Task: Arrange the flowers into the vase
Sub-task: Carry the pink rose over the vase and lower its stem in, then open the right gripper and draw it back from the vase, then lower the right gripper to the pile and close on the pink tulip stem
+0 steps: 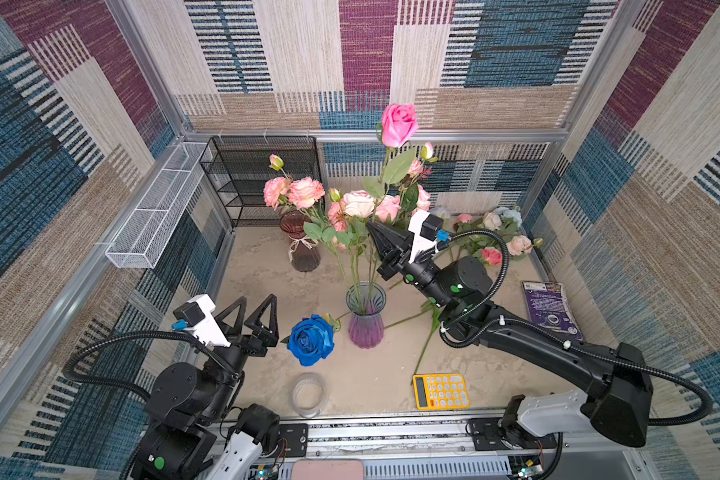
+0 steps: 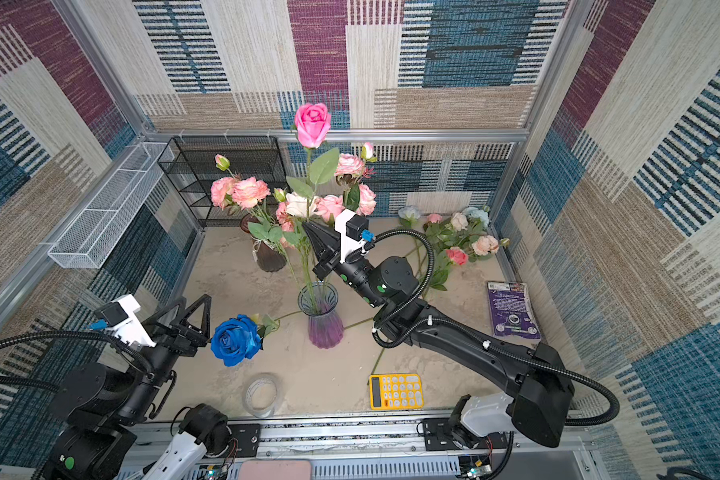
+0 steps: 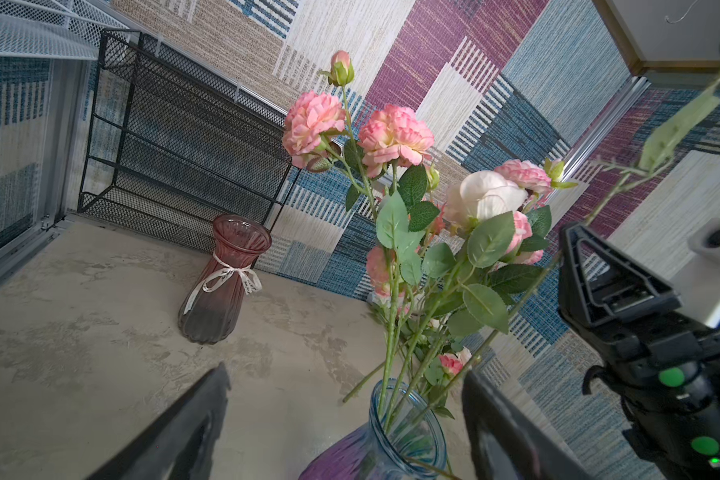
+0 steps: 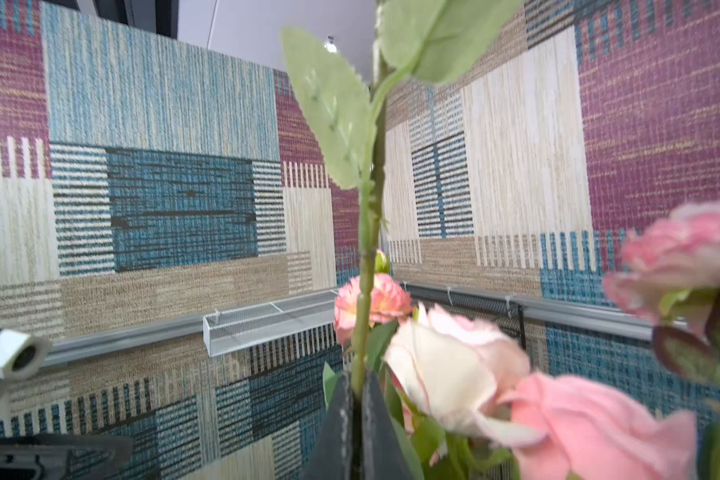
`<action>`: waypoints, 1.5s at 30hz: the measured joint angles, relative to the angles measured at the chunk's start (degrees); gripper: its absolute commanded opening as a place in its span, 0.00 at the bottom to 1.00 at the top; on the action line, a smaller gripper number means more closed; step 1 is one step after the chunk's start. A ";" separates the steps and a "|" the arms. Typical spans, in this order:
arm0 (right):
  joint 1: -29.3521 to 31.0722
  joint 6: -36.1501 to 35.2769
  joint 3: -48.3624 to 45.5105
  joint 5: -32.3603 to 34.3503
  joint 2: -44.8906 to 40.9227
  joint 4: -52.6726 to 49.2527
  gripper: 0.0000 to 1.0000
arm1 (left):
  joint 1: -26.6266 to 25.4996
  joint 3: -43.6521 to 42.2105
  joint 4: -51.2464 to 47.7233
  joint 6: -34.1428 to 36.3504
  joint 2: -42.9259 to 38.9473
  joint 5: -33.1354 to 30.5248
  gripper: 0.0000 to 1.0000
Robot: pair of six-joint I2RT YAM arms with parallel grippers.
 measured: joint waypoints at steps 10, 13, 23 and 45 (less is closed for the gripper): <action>0.07 6.49 -10.78 1.03 -3.06 -4.59 0.22 | 0.00 0.00 0.04 0.00 0.00 0.02 0.89; 0.07 9.07 -12.63 0.90 -4.52 -9.38 0.40 | 0.00 0.00 0.04 0.02 0.00 0.02 0.89; 0.11 13.49 -14.91 -1.64 -14.67 -25.44 0.56 | 0.00 -0.26 0.07 0.04 0.00 0.02 0.89; -6.10 28.46 -28.94 10.95 -27.98 -49.70 0.56 | 0.00 -2.27 0.09 0.63 -1.99 -1.49 0.89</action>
